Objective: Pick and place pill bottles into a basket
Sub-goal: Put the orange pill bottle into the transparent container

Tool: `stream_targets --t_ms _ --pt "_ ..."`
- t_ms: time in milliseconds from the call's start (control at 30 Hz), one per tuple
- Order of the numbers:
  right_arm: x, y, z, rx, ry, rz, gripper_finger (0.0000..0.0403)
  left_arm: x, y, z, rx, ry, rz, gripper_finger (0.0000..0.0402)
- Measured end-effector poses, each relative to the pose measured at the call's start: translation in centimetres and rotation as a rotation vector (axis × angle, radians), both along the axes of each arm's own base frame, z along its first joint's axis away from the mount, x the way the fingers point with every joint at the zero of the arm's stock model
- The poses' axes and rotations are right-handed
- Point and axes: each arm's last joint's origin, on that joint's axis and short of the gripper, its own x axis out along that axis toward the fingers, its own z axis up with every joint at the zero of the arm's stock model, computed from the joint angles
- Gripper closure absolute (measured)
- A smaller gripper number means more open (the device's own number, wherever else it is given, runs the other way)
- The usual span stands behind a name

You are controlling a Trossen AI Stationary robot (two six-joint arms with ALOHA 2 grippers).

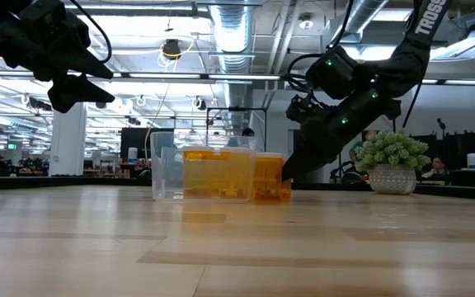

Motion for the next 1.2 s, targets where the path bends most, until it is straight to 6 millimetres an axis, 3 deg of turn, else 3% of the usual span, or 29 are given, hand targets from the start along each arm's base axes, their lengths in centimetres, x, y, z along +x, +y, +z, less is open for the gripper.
stream_targets --t_ms 233,767,1200 --pt "0.0 0.0 0.0 0.003 0.002 0.001 0.0244 0.0 0.0 0.0 0.0 0.0 0.0 0.0155" --pt "-0.5 -0.8 0.3 0.022 0.029 -0.041 0.0234 0.0 0.0 0.0 0.0 0.0 0.001 0.0155" --pt "-2.1 -2.9 3.9 0.016 0.045 -0.123 0.024 0.0 0.0 0.0 0.0 0.0 0.001 0.0155"
